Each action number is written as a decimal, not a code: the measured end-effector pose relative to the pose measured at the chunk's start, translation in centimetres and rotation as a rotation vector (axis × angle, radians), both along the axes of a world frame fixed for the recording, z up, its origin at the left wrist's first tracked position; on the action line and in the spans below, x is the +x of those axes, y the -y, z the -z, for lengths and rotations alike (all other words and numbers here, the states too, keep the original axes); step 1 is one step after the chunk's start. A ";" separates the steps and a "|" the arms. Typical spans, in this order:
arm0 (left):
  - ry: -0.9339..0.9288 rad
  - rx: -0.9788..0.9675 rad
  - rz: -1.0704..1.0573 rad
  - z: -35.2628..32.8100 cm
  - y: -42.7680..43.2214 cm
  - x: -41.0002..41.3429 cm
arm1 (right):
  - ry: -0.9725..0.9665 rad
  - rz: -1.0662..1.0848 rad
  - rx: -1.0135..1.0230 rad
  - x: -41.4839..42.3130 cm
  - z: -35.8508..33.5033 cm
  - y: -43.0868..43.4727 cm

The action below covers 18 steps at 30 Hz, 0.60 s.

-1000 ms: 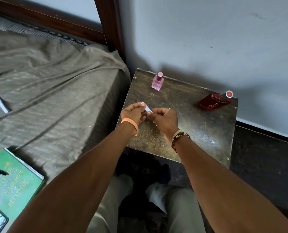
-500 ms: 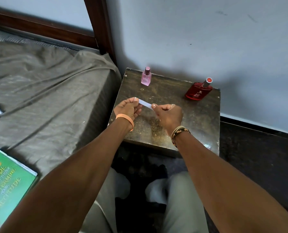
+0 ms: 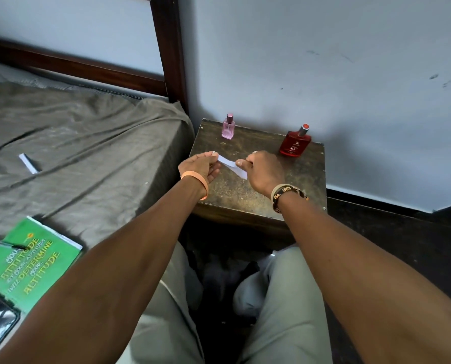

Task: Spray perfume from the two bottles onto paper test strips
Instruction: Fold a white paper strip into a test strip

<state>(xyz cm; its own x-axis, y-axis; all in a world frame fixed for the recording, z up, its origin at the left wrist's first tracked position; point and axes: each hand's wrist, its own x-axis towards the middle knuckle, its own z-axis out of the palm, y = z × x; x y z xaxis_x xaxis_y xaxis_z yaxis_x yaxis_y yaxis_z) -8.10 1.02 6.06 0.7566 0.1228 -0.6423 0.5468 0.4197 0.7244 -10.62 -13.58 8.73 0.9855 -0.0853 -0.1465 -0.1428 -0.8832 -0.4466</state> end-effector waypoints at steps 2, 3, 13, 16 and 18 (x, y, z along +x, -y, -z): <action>0.026 0.032 -0.003 -0.4 -0.2 -0.8 | 0.091 -0.026 -0.084 -0.9 -0.7 -0.5; 0.039 0.047 -0.013 -0.6 -0.3 -1.2 | 0.146 -0.032 -0.117 -1.3 -1.0 -0.6; 0.003 0.036 0.180 -2.3 -0.9 -4.5 | -0.366 0.373 0.958 -3.7 -6.2 -2.1; -0.046 -0.097 0.341 -3.2 -0.8 -5.8 | -0.411 0.416 1.002 -3.2 -8.1 -3.0; -0.063 -0.159 0.352 -3.6 -0.9 -6.1 | -0.424 0.424 0.991 -3.0 -9.1 -3.5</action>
